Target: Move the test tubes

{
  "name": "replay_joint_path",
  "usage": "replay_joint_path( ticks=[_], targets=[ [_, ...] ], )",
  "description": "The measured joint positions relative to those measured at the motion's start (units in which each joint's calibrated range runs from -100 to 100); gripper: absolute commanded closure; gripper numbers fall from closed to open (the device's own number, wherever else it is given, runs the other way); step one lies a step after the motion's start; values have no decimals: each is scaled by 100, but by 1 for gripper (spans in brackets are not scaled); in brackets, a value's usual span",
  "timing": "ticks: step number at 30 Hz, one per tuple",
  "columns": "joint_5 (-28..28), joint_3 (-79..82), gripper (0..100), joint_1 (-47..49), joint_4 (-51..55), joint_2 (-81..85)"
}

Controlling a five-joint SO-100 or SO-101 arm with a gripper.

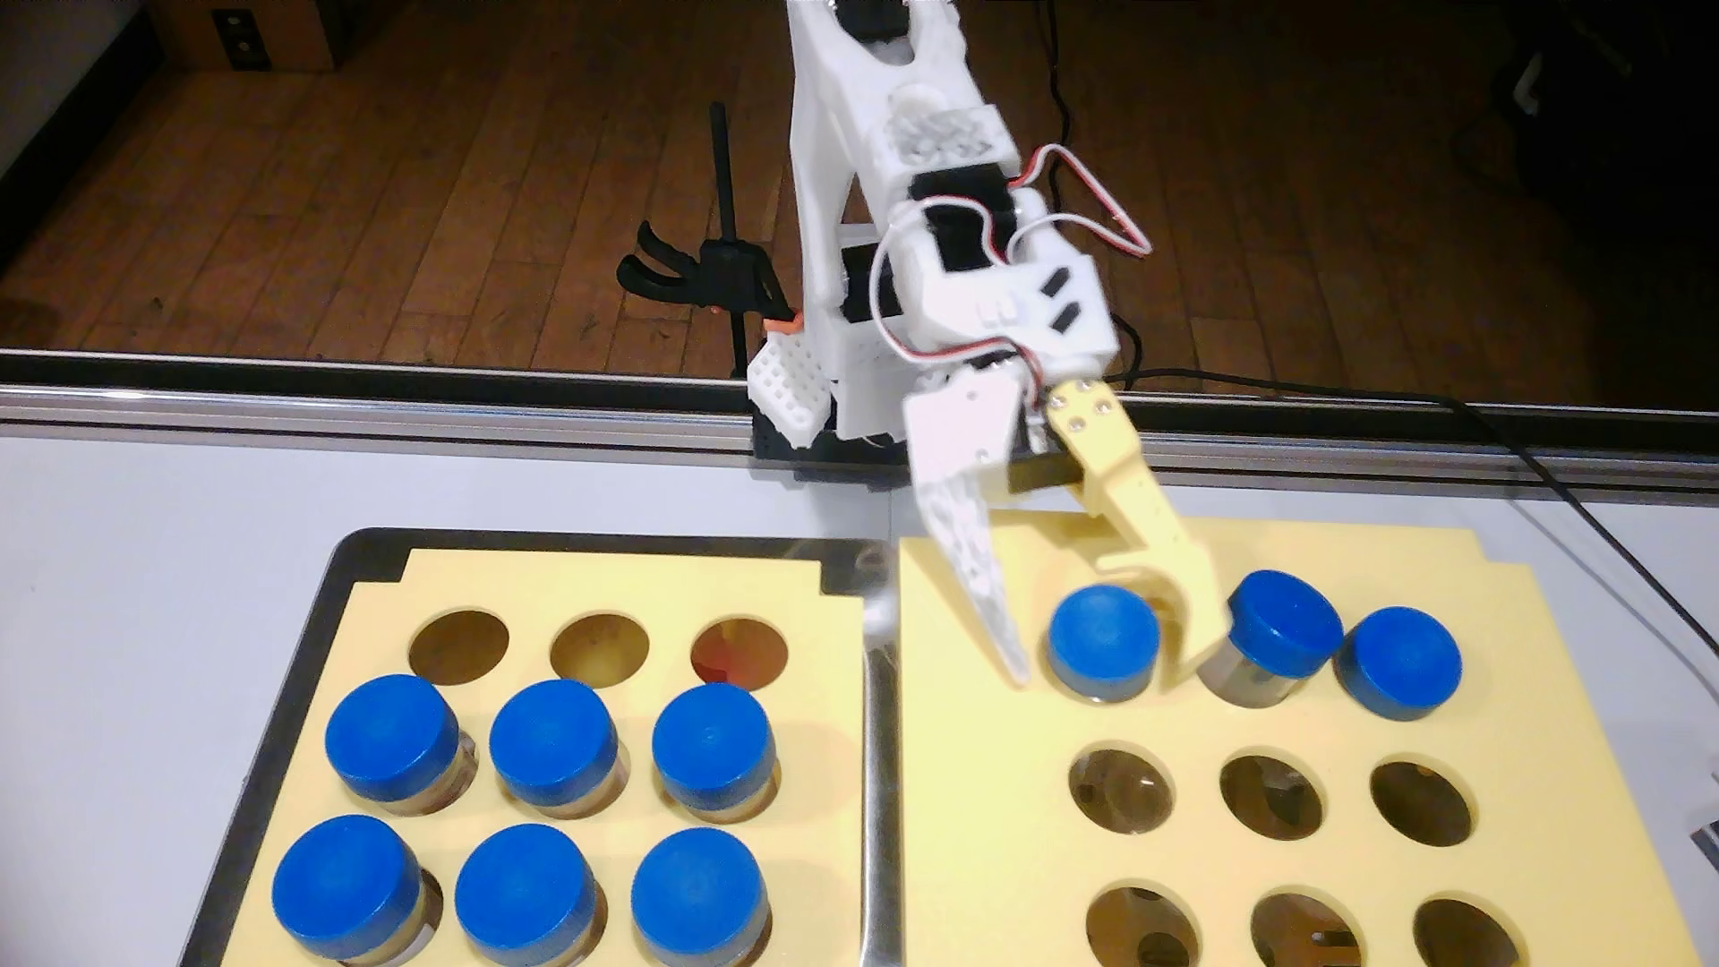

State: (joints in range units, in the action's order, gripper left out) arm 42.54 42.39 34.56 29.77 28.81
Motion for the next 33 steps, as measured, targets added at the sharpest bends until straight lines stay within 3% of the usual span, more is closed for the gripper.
replay_joint_path(
  ticks=[9, 12, 15, 20, 25, 33],
  targets=[
    [352, -1780, 64, -1203, 19, 25],
    [409, -1724, 64, -1765, 67, 364],
    [419, -665, 63, -2354, 67, 780],
    [419, 365, 64, -2582, 67, 958],
    [419, 356, 64, -2591, 67, 678],
    [516, -1162, 64, -2644, 67, -797]
  ],
)
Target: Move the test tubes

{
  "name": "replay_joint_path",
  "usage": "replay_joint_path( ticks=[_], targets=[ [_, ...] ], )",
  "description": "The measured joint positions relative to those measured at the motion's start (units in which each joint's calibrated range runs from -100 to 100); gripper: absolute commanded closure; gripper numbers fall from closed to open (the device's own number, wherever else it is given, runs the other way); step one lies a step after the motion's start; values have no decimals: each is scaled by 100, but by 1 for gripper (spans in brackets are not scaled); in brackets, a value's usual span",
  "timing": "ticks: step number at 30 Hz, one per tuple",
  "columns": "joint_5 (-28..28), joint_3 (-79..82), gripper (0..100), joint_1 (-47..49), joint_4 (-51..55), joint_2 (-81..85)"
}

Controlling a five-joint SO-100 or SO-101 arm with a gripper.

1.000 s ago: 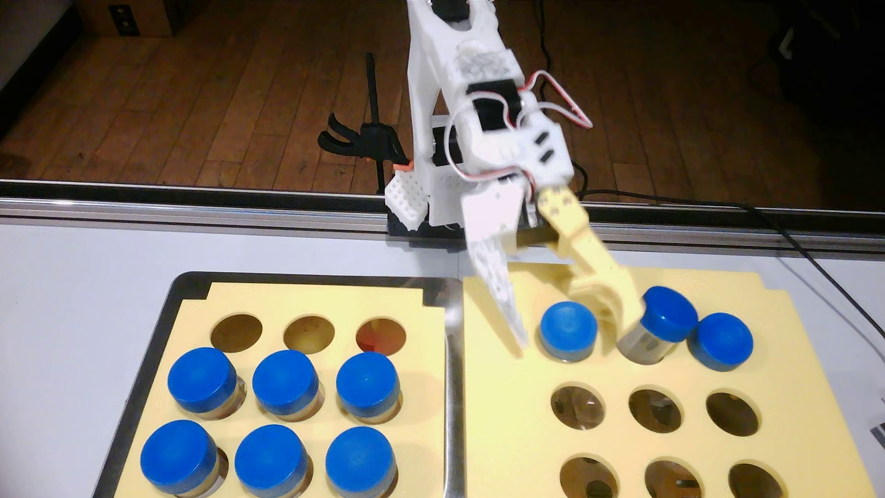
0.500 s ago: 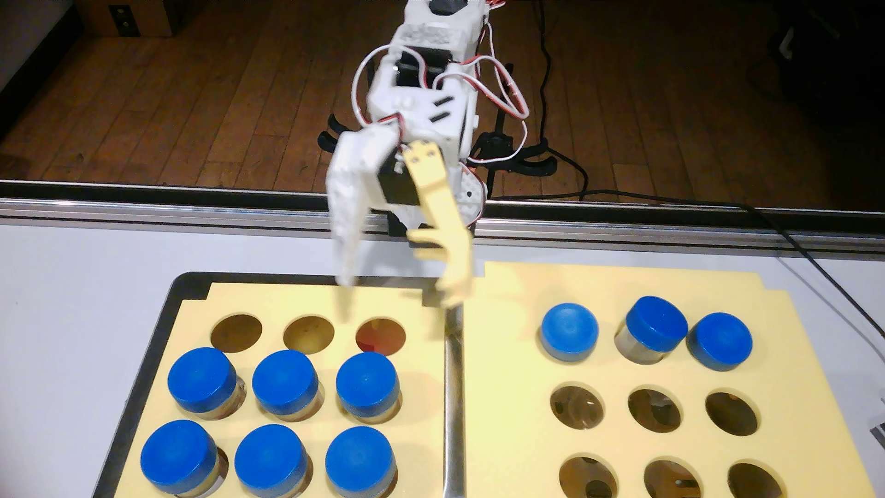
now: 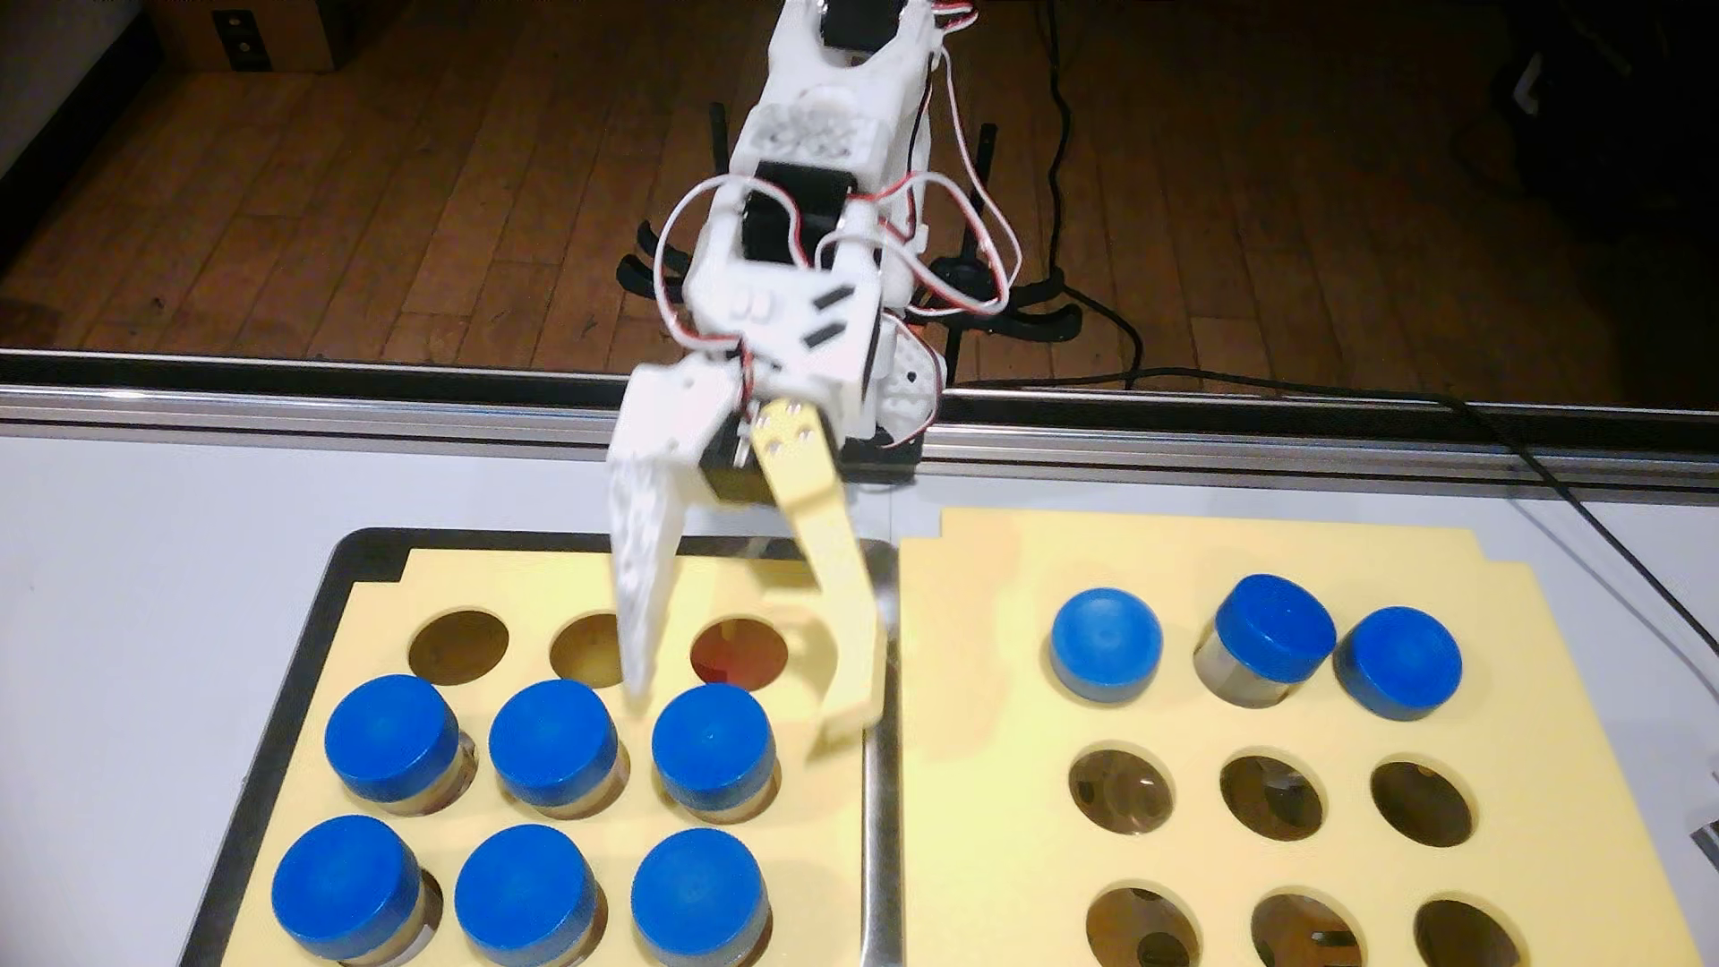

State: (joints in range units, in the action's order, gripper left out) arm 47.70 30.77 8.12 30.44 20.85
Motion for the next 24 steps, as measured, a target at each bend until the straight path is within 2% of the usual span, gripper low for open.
replay_joint_path(
  ticks=[9, 15, 18, 24],
  targets=[
    [0, -843, 65, 44, 0, -932],
    [0, -1030, 86, 53, 0, -1025],
    [-5, -1049, 89, 61, 0, -1025],
    [-26, -1190, 90, 61, -10, -1034]
  ],
)
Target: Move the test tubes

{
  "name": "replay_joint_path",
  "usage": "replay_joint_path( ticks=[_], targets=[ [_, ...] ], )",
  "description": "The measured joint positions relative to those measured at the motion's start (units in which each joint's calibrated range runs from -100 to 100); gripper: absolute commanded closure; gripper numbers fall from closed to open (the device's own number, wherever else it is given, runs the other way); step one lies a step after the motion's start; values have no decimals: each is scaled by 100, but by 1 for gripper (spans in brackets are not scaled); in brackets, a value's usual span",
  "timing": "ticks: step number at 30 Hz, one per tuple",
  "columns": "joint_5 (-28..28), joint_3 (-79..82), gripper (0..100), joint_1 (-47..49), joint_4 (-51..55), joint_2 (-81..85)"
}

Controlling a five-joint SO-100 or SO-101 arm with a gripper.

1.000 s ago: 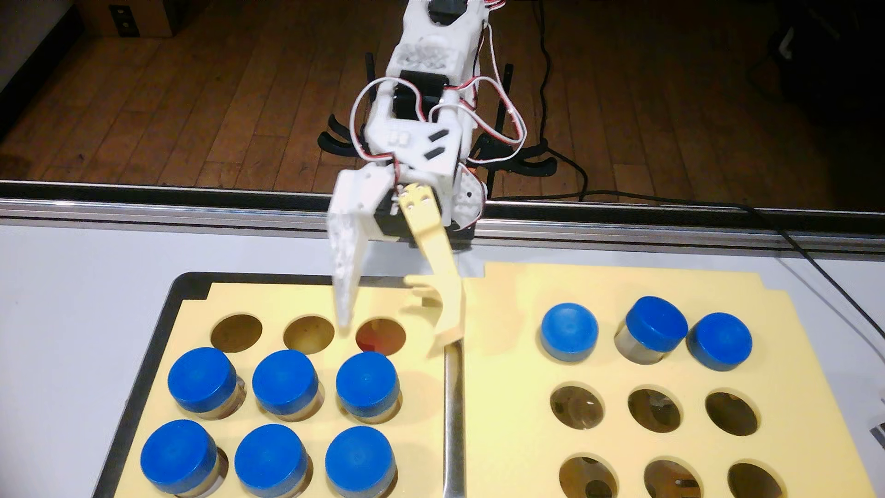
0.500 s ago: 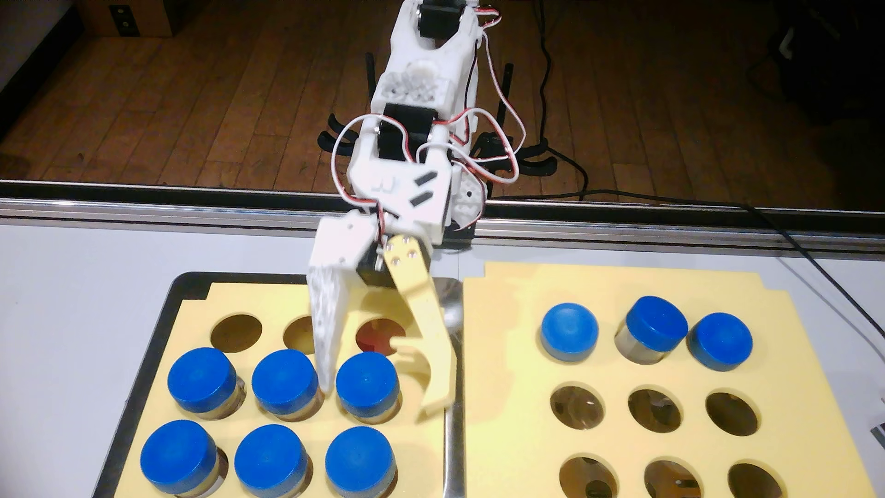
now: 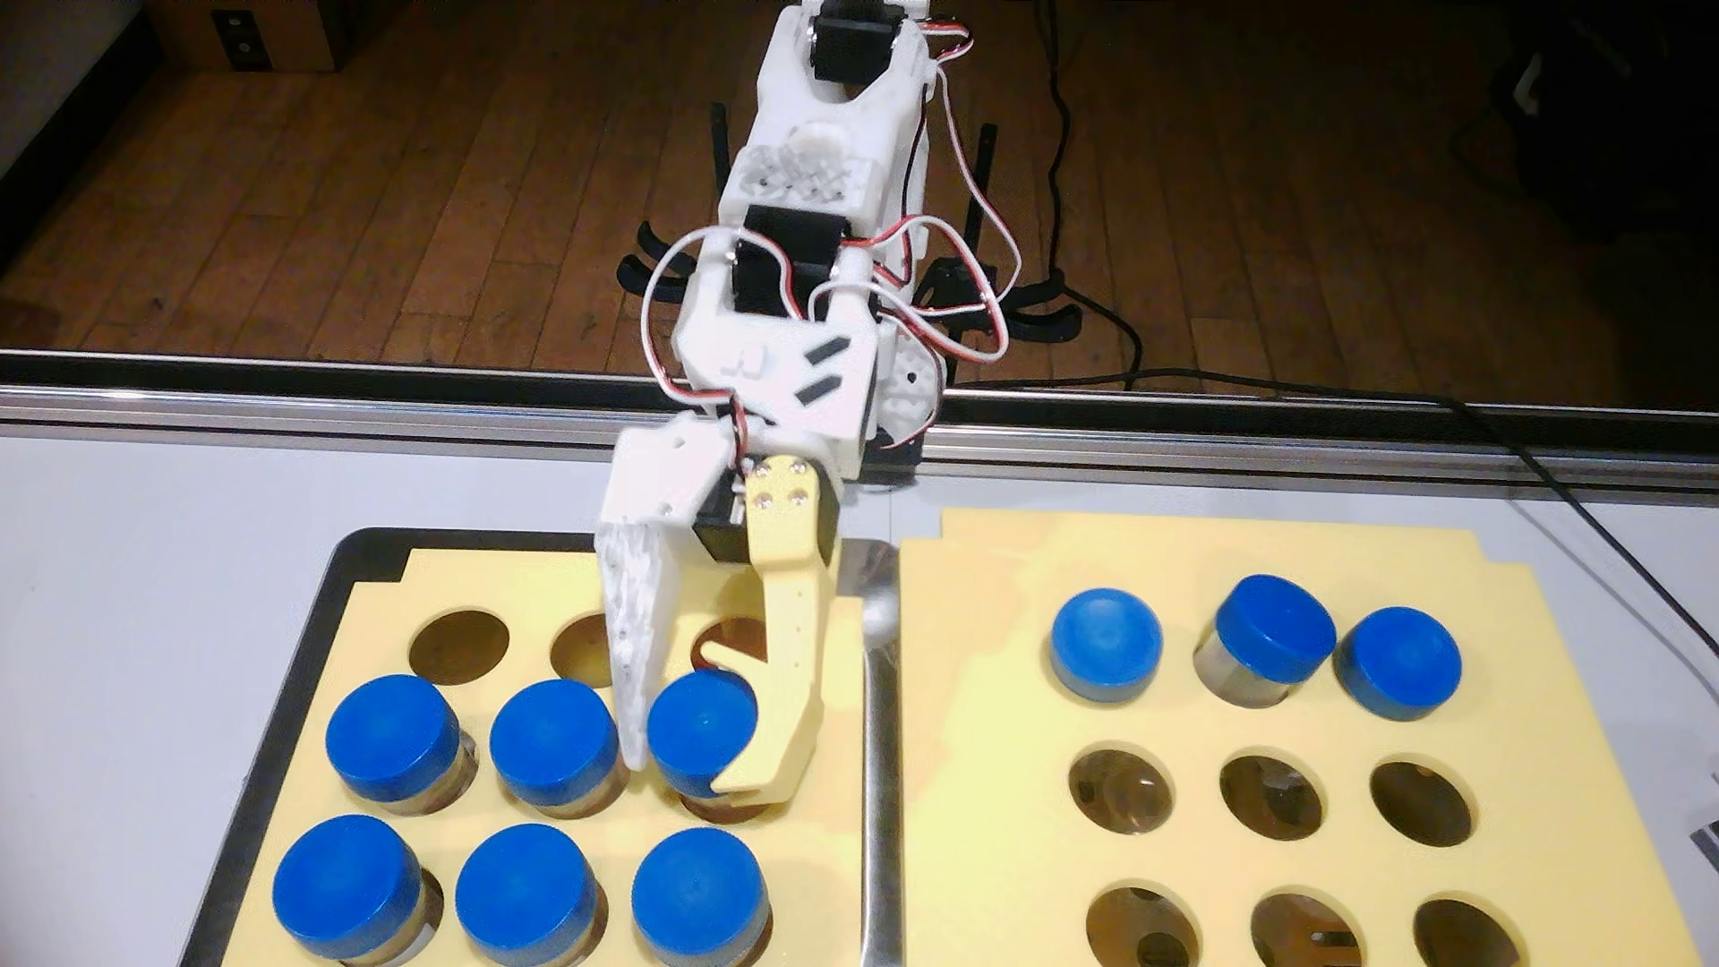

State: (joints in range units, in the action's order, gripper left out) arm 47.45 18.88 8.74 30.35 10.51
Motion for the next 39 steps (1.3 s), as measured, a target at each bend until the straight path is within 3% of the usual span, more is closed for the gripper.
replay_joint_path(
  ticks=[11, 17, 26, 32, 39],
  targets=[
    [26, -2585, 90, -211, 0, 1195],
    [26, -3344, 90, 1001, -10, 1025],
    [26, -3644, 90, 3065, -800, -814],
    [26, -3597, 90, 3645, -809, -1178],
    [36, -2782, 90, 3628, -809, -1178]
  ],
)
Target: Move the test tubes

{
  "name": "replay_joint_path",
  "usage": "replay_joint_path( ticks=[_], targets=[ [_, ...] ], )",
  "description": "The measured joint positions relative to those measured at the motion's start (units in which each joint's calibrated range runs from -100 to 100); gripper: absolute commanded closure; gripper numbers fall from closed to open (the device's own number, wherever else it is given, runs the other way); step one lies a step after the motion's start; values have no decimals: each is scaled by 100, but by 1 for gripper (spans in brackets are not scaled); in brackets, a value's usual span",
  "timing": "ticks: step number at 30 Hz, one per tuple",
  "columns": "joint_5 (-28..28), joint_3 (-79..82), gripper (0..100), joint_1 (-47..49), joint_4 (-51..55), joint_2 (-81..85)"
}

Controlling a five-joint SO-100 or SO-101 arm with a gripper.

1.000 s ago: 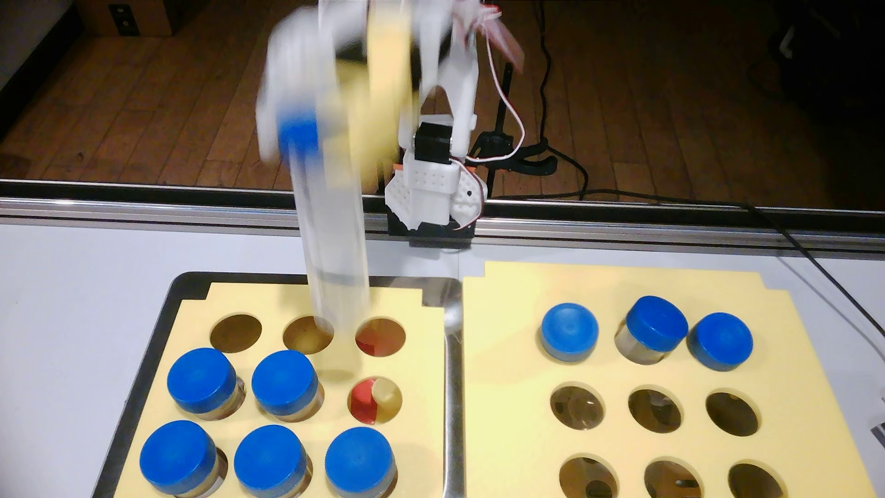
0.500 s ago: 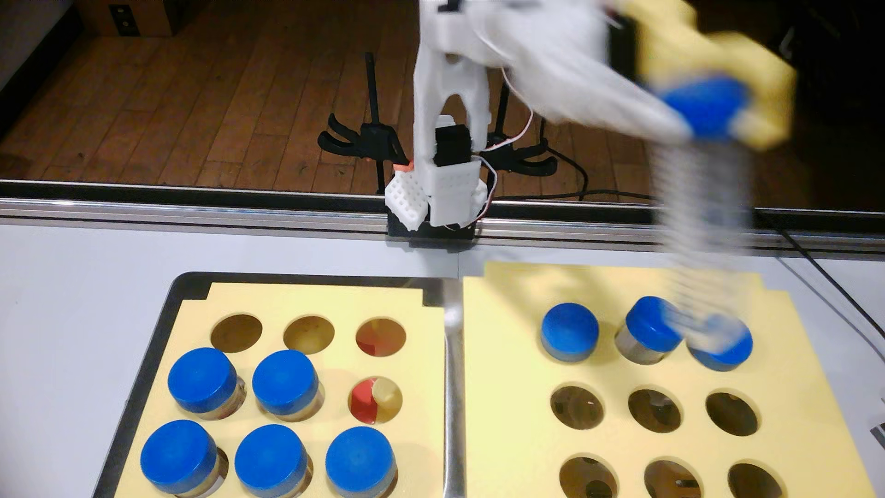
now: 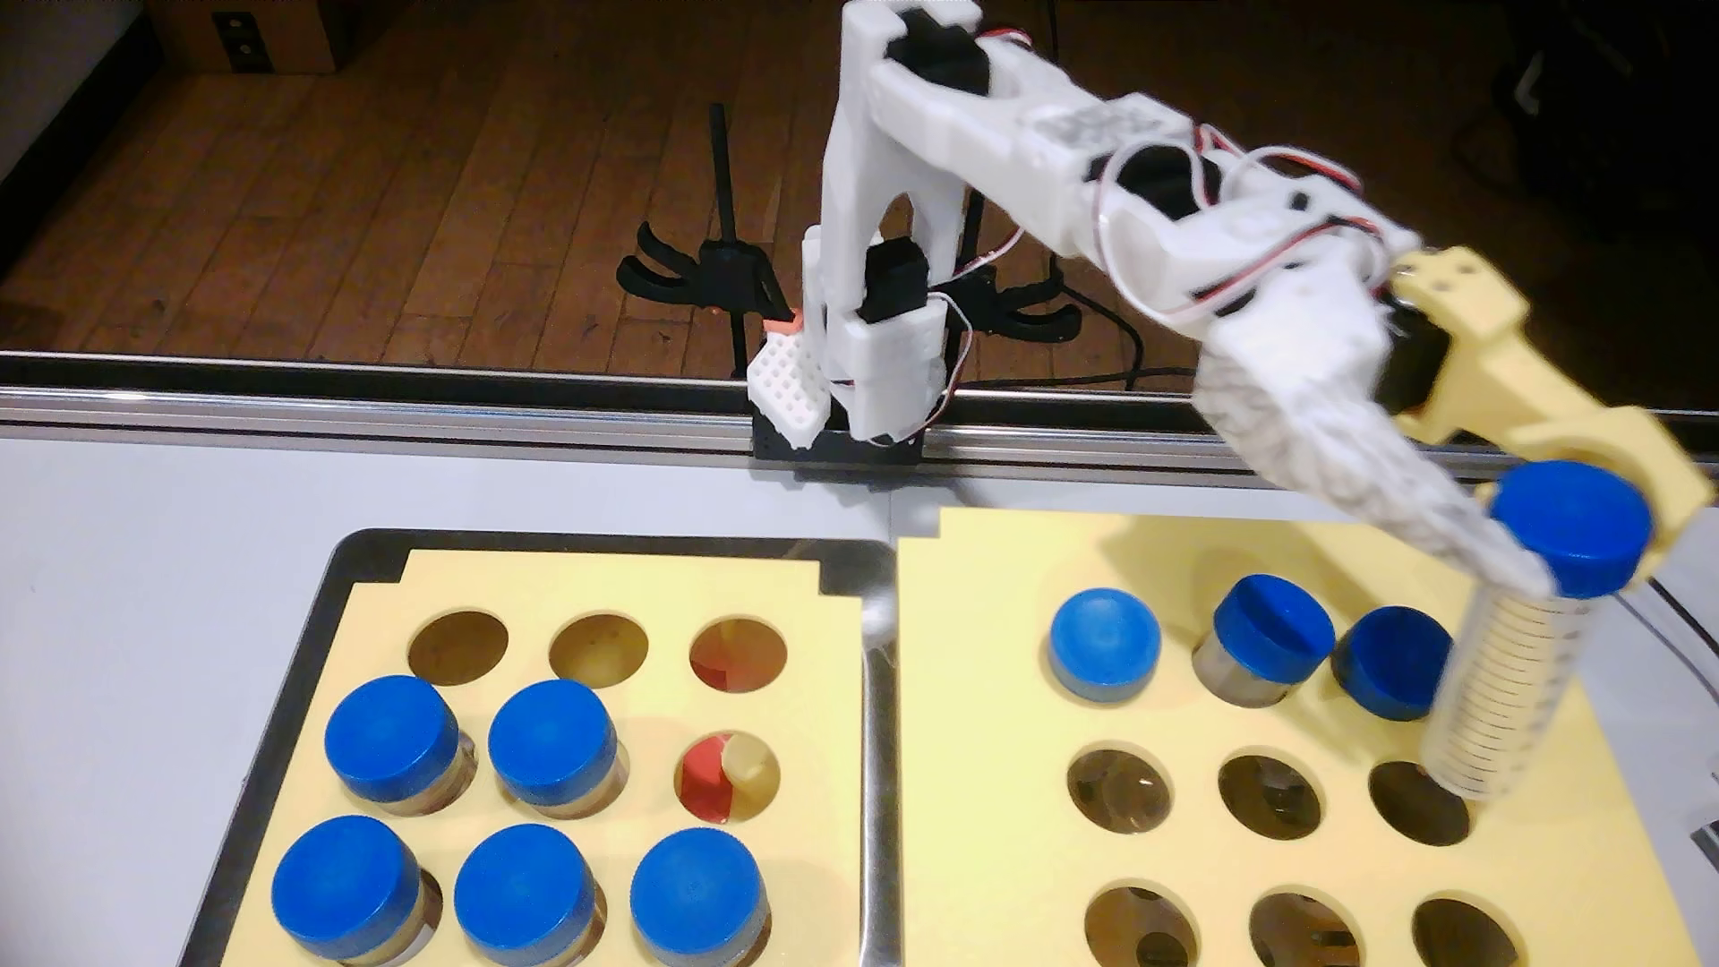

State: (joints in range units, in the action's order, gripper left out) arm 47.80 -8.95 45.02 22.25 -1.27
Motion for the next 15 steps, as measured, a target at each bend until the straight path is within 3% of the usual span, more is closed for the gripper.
replay_joint_path(
  ticks=[6, 12, 15],
  targets=[
    [0, 234, 90, 9, 106, -34],
    [0, 478, 89, 158, 1416, -407],
    [0, 365, 86, 246, 1590, -746]
  ],
)
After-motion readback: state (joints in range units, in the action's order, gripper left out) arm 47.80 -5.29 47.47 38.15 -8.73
